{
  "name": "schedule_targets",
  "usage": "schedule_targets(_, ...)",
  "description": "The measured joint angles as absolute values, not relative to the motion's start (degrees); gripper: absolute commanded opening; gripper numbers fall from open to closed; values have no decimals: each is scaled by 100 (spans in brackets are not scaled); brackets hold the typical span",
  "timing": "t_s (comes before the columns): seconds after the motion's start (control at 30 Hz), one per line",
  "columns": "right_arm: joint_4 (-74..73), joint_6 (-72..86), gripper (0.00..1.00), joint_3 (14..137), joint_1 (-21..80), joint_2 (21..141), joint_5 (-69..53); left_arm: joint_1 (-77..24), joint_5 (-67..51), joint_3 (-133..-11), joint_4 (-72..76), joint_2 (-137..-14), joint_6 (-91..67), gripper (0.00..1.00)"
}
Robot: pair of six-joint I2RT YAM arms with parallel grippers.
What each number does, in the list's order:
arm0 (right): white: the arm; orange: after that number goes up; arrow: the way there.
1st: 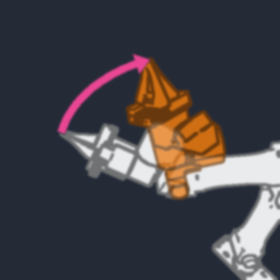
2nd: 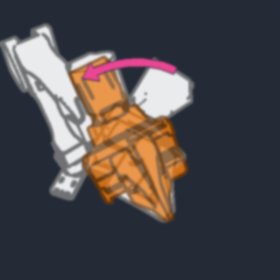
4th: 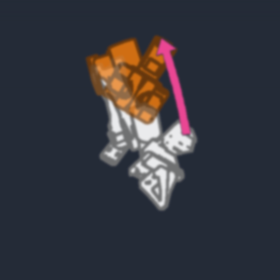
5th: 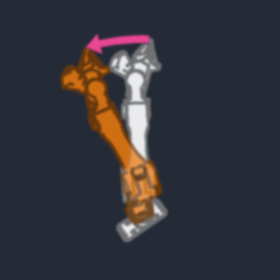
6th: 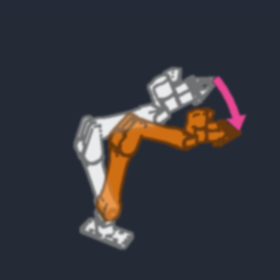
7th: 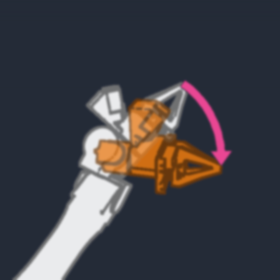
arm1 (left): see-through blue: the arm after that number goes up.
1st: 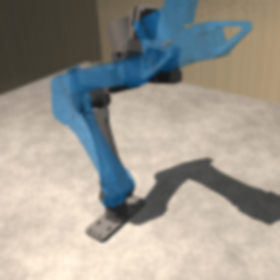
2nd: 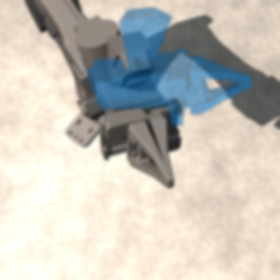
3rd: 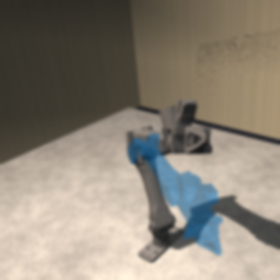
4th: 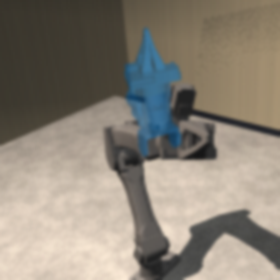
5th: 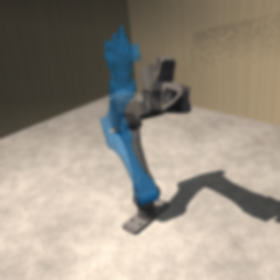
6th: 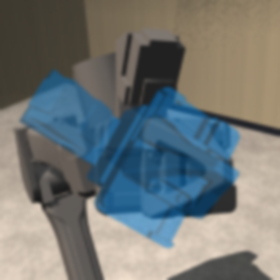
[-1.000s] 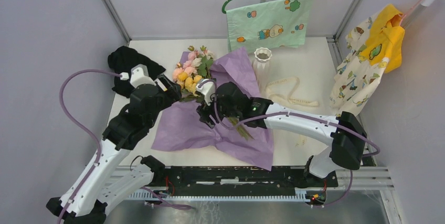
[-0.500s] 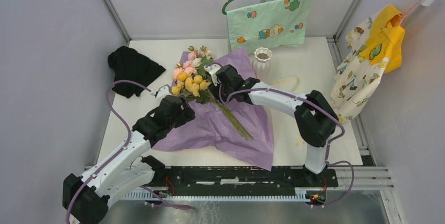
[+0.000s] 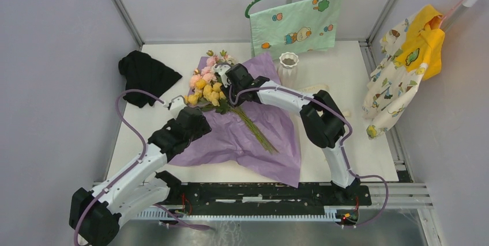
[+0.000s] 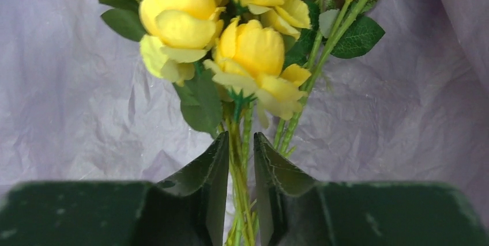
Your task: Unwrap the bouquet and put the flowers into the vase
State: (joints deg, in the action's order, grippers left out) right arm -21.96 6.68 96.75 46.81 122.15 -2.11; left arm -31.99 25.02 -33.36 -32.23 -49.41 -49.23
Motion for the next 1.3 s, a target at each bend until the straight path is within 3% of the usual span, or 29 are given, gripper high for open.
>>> schedule_targets(0.23, -2364, 655, 0, 9830, 4552, 12466, -252, -3199, 2547, -3343, -3157, -5035, -4919, 82)
schedule_targets(0.53, -2467, 628, 0, 9878, 4552, 12256, -250, -3199, 2545, -3439, -3146, -5004, -4919, 82)
schedule_targets(0.97, -2268, 628, 0, 8770, 4552, 10141, -305, -3199, 2539, -3551, -3140, -4987, -4919, 81)
schedule_targets(1.2, -2298, 637, 13, 7441, 4563, 9526, -392, -3199, 2536, -3642, -3138, -4989, -4917, 81)
schedule_targets(1.3, -2353, 607, 28, 6890, 4563, 9485, -412, -3199, 2539, -3662, -3133, -5011, -4919, 81)
